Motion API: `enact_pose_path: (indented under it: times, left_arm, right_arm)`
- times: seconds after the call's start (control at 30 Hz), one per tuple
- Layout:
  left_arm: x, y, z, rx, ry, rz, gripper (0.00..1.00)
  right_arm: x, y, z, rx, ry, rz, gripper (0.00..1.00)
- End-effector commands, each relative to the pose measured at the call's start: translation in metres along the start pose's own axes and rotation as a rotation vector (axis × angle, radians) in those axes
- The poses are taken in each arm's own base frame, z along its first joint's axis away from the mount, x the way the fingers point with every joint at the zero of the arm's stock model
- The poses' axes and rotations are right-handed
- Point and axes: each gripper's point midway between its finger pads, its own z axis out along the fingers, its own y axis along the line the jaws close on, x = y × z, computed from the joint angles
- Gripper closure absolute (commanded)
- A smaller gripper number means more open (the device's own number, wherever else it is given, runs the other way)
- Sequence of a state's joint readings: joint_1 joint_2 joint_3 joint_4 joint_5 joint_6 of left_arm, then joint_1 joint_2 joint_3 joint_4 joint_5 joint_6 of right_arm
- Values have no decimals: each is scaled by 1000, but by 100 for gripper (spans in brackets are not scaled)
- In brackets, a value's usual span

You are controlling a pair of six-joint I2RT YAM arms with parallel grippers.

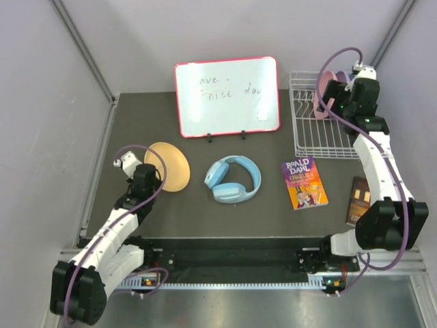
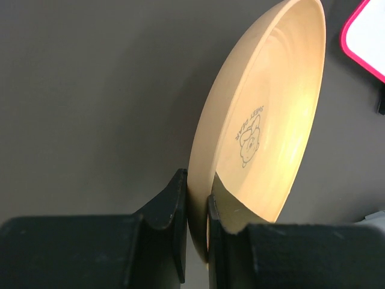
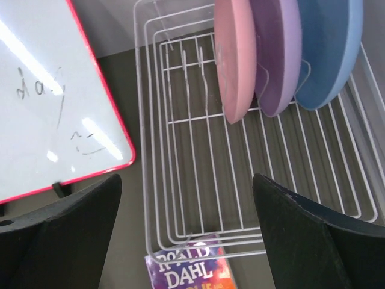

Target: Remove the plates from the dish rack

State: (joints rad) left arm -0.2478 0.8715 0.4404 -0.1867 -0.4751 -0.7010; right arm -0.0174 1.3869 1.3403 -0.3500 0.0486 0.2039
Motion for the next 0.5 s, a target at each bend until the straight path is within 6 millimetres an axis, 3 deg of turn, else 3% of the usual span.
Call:
enact_pose_path:
  times: [0.0,0.13,0.27,0.47]
  left_arm:
    - [-1,-3,6,11,-17,-56,93]
    - [8,-8,6,62,10,-37,64]
    - [13,-3,5,53,14,-40,31]
    - [10,2,1,29,16,-33,16]
  right_arm:
    - [-20,-23,17,4,-9,18,10]
    - [-8,-43,36,81,43,7,10]
    - [-1,-49,49,102,70,-3,10]
    - [-13,-51,53,122,45,-16,10]
